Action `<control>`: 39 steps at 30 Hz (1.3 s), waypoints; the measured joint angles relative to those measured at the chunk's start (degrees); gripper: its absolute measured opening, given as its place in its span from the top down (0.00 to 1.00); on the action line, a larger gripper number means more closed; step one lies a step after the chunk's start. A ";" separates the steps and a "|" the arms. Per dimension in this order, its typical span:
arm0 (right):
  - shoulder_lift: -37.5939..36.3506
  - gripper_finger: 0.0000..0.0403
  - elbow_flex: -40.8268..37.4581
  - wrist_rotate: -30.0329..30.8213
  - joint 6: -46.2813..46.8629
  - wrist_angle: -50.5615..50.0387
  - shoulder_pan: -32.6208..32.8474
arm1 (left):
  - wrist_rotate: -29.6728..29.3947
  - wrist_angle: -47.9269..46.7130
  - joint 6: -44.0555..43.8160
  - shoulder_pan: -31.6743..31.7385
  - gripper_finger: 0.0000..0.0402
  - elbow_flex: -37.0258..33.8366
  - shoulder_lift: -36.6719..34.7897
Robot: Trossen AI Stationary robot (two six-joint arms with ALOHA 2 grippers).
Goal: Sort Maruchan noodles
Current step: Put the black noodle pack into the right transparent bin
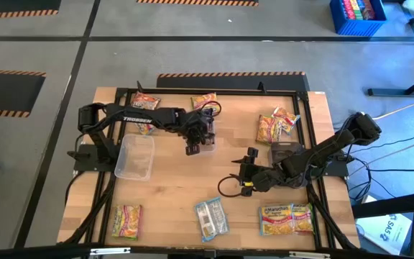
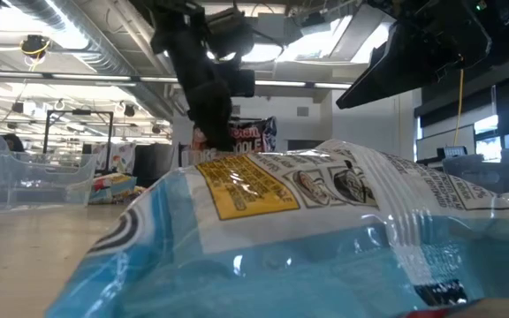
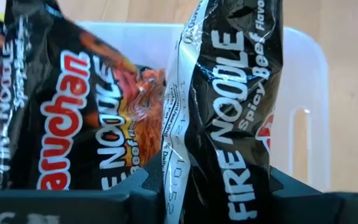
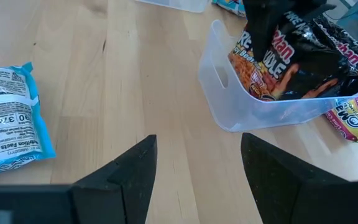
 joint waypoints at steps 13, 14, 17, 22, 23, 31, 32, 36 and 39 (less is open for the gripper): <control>0.02 0.46 0.00 -0.01 0.07 0.01 0.00 | -8.00 4.71 -0.91 0.39 0.65 -4.09 0.00; 0.04 0.46 0.00 -0.01 0.08 0.01 0.00 | -7.93 4.71 -0.90 0.37 0.64 -4.09 0.00; 0.04 0.46 0.00 -0.02 0.13 0.00 0.00 | -7.50 4.71 -1.14 0.33 0.59 -4.09 0.00; 0.04 0.46 0.00 -0.04 0.16 0.00 0.00 | -6.49 0.58 -1.52 0.34 0.54 -1.57 -0.02; 0.04 0.46 0.00 -0.04 0.14 0.02 0.00 | -6.31 -0.80 -1.48 0.33 0.54 -0.61 -0.10; 0.04 0.46 0.00 -0.04 0.13 0.09 0.00 | -13.94 -2.84 -0.58 1.25 0.55 2.83 -0.22; 0.04 0.46 0.00 -0.07 0.15 0.09 0.00 | -15.59 -2.87 -0.47 1.46 0.55 2.84 -0.22; 0.04 0.46 0.00 -0.52 0.13 0.09 0.00 | -18.63 -3.15 -1.07 1.79 0.55 2.84 -0.22; 0.04 0.46 0.00 -0.52 0.13 0.09 0.00 | -18.70 -3.25 -0.42 1.37 0.55 2.83 -0.22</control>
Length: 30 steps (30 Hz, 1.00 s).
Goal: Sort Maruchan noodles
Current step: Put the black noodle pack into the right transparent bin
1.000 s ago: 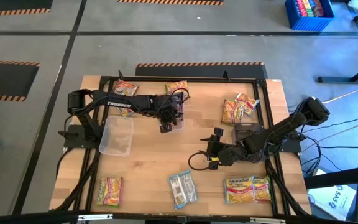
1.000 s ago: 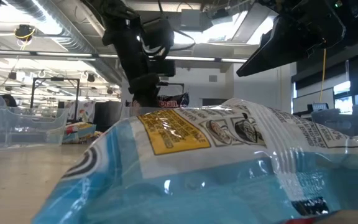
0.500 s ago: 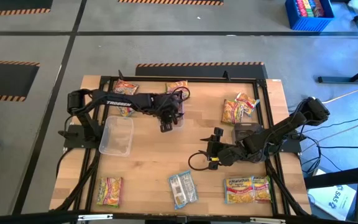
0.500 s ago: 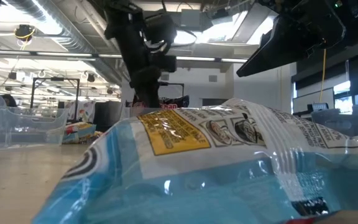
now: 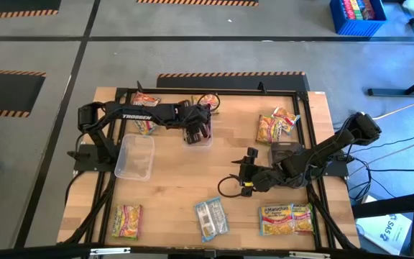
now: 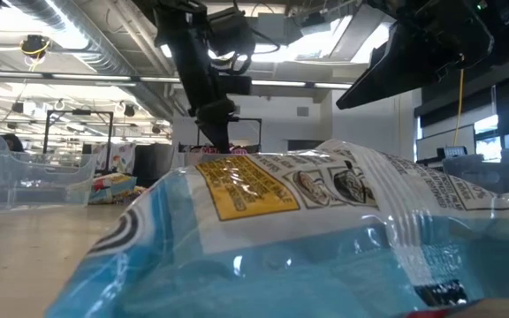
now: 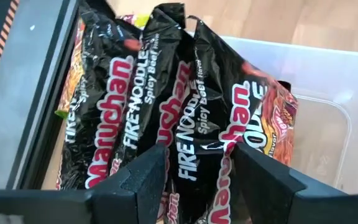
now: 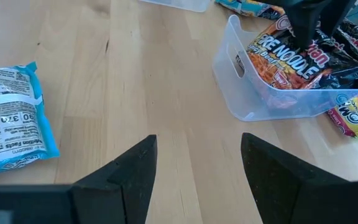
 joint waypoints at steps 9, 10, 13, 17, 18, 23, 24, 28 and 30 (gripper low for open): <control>0.01 0.46 0.00 0.00 -0.01 -0.04 0.00 | -6.13 -5.90 0.24 -6.40 0.55 5.71 0.00; 0.00 0.46 0.00 0.00 0.00 -0.04 0.00 | -7.00 -7.22 -0.31 -7.66 0.55 6.65 -0.04; 0.00 0.46 0.00 0.00 -0.02 -0.11 0.00 | -9.85 -9.74 -3.10 -12.34 0.55 6.96 -2.39; 0.15 0.46 -0.07 0.01 -0.03 -0.34 0.00 | -13.04 -11.57 -8.89 -19.25 0.55 4.43 -5.81; 0.40 0.46 -0.07 0.02 -0.05 -0.31 0.00 | -12.98 -10.89 -10.58 -21.04 0.55 3.37 -6.95; 1.03 0.46 -0.15 0.32 -0.42 -0.25 0.00 | -13.14 -10.50 -20.64 -31.28 0.55 -3.79 -12.53; 1.29 0.46 -0.14 0.46 -0.42 0.46 0.00 | -13.29 -10.25 -22.72 -33.29 0.55 -5.38 -13.60; 1.70 0.46 -0.13 0.04 -0.63 3.46 0.00 | -15.28 -7.80 -32.24 -41.11 0.55 -11.06 -16.82; 1.99 0.46 -0.07 0.00 -0.67 4.45 0.00 | -16.01 -6.38 -36.05 -44.80 0.55 -14.06 -17.73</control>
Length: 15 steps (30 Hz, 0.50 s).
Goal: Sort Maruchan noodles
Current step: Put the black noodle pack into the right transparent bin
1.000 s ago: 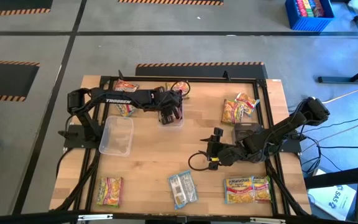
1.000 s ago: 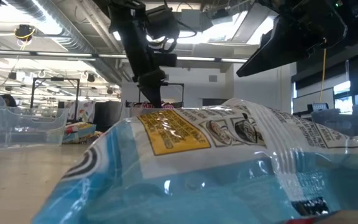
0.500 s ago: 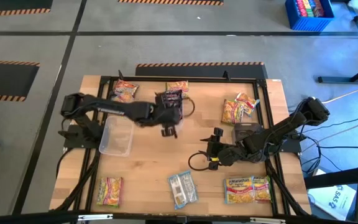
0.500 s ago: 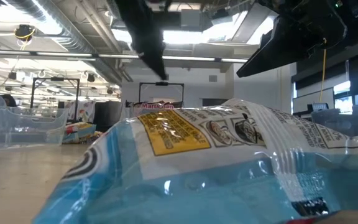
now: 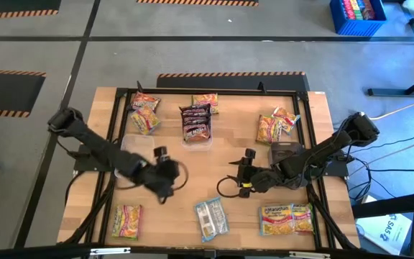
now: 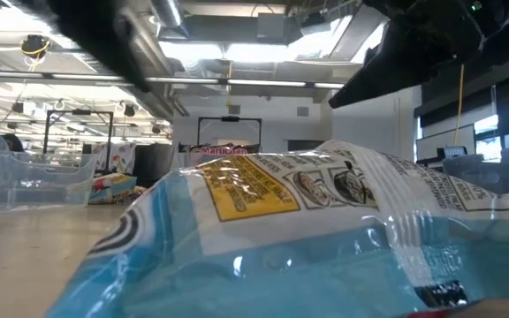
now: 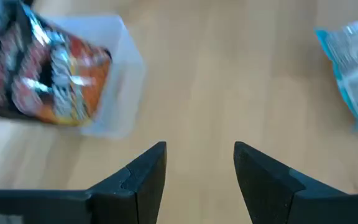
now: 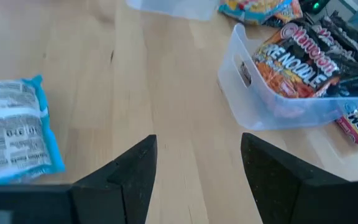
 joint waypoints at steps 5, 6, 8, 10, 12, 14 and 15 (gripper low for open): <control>0.65 0.46 -0.03 0.03 -0.23 2.18 0.00 | -0.90 8.86 -4.12 -6.51 0.55 -6.46 -0.07; 0.75 0.46 -0.06 -0.02 -0.21 2.38 0.00 | -0.87 11.66 -4.25 -7.29 0.55 -7.67 0.24; 1.62 0.46 0.05 -0.22 -0.22 4.17 0.00 | -0.77 17.50 -4.19 -8.33 0.55 -10.09 0.80; 2.34 0.46 -0.04 -0.02 -0.23 4.85 0.00 | -0.73 22.89 -4.03 -9.01 0.55 -12.31 0.82; 3.31 0.46 0.00 -0.03 -0.23 6.13 0.00 | -0.46 28.38 -4.03 -8.98 0.55 -13.85 0.82; 3.98 0.46 -0.02 -0.02 -0.23 6.41 0.00 | -0.33 30.73 -2.77 -8.64 0.55 -14.54 0.85; 4.44 0.46 0.00 0.00 -0.23 6.91 0.00 | -0.42 31.40 -1.55 -8.57 0.55 -14.57 0.86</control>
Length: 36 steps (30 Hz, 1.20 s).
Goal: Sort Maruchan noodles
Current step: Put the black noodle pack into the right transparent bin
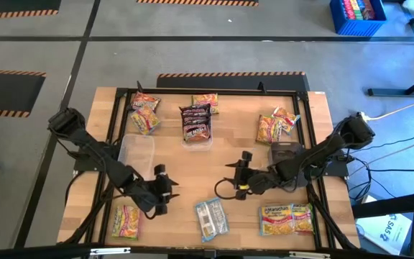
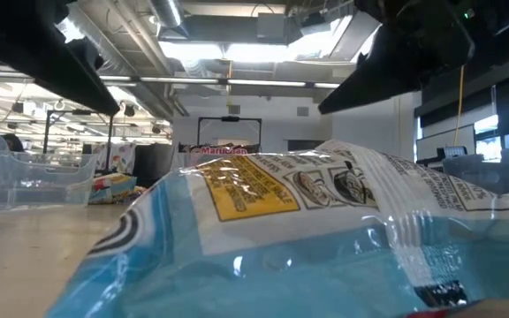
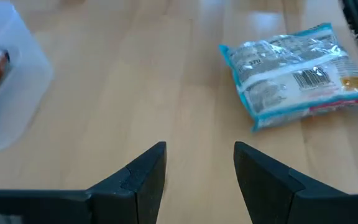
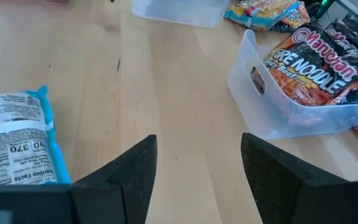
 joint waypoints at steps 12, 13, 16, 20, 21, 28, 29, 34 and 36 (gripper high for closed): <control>1.55 0.46 -0.02 0.26 -0.04 1.76 0.04 | -2.43 -11.17 6.77 8.50 0.55 12.09 -1.65; 1.55 0.46 -0.02 0.28 -0.04 1.63 0.04 | -3.60 -16.00 6.66 9.50 0.55 14.32 -2.06; 1.55 0.46 -0.02 0.48 -0.06 1.43 0.04 | -6.61 -29.97 5.10 12.73 0.55 21.05 -2.75; 1.55 0.46 -0.02 0.46 -0.15 1.40 0.04 | -10.21 -46.37 0.91 17.86 0.55 27.63 -2.91; 1.55 0.46 -0.02 0.46 -0.22 1.36 0.04 | -10.89 -50.37 -0.18 19.51 0.55 28.83 -2.91; 1.55 0.46 -0.02 0.93 -0.64 1.32 0.02 | -6.98 -64.39 -2.96 34.70 0.55 29.87 -2.91; 1.55 0.46 -0.02 1.15 -0.78 1.30 0.02 | -6.26 -65.23 -2.87 37.24 0.55 29.54 -2.91; 1.55 0.46 -0.02 1.99 -1.11 1.28 0.02 | -1.72 -65.57 -0.17 49.16 0.55 27.17 -2.86; 1.53 0.46 -0.02 2.00 -1.27 1.25 0.00 | -0.41 -65.56 1.03 53.78 0.55 26.16 -2.86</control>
